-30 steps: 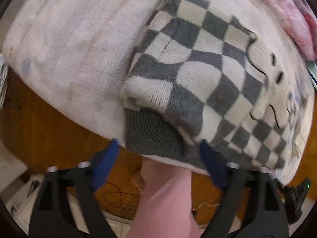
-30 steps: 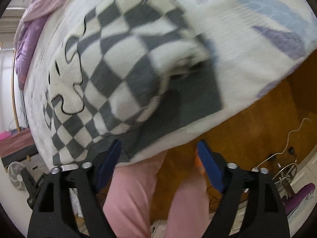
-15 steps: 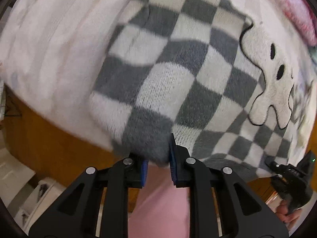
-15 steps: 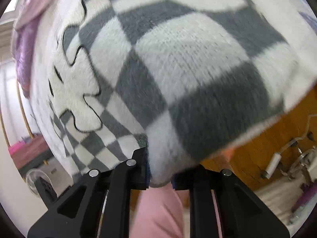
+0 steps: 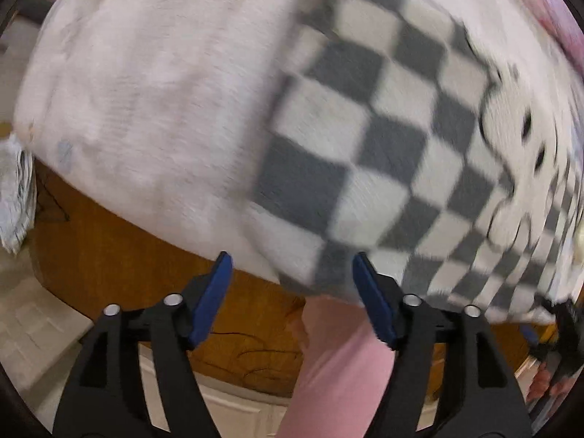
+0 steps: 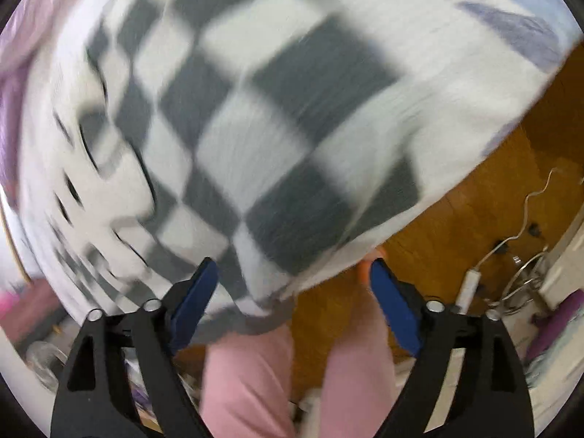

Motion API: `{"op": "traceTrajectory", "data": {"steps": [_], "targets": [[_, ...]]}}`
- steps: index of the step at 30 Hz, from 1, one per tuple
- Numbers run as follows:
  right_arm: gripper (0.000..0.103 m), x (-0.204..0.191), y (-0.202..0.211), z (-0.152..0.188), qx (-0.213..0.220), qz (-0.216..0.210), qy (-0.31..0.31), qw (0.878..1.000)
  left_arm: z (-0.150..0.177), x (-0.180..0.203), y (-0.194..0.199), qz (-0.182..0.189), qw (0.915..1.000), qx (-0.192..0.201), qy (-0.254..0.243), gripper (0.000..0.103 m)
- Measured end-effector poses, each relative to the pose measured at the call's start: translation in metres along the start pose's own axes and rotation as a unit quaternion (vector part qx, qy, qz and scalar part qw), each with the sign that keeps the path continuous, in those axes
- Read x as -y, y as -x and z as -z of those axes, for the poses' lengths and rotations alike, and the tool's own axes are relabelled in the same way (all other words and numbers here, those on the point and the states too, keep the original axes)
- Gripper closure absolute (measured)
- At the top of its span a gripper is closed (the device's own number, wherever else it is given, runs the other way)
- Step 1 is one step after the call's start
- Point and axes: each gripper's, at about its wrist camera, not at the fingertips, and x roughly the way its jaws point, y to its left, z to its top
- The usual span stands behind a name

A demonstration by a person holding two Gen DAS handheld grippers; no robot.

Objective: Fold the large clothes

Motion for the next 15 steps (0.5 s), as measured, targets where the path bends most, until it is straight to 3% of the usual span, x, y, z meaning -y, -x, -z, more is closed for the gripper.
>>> {"op": "traceTrajectory", "data": {"steps": [3,5,6,7,8,10,13,15], "targets": [[0.017,0.027,0.010,-0.034,0.042,-0.049,-0.043,0.997,-0.021,-0.021,-0.016,0.025,0.9980,-0.012,0.057,0.032],[0.022,0.034,-0.001,-0.050,0.044,-0.078,-0.081,0.993,-0.032,-0.029,-0.029,0.053,0.9945,-0.020,0.088,0.045],[0.034,0.036,-0.012,-0.058,0.029,-0.117,-0.108,0.987,-0.039,-0.032,-0.037,0.074,0.9910,-0.031,0.107,0.058],[0.060,0.036,-0.017,-0.060,0.020,-0.114,-0.124,0.985,-0.044,-0.034,-0.042,0.072,0.9893,-0.040,0.120,0.063],[0.074,0.034,-0.017,-0.060,0.019,-0.093,-0.127,0.987,-0.046,-0.034,-0.038,0.073,0.9891,-0.038,0.122,0.068],[0.088,0.024,-0.005,-0.058,0.022,-0.074,-0.090,0.993,-0.046,-0.032,-0.020,0.066,0.9923,-0.027,0.101,0.080],[0.089,0.019,0.028,-0.048,0.043,-0.031,-0.034,0.998,-0.038,-0.027,0.015,0.064,0.9952,-0.005,0.074,0.086],[0.089,0.018,0.021,-0.054,0.033,0.005,-0.012,0.999,-0.037,-0.022,0.013,0.040,0.9971,-0.002,0.064,0.086]]}}
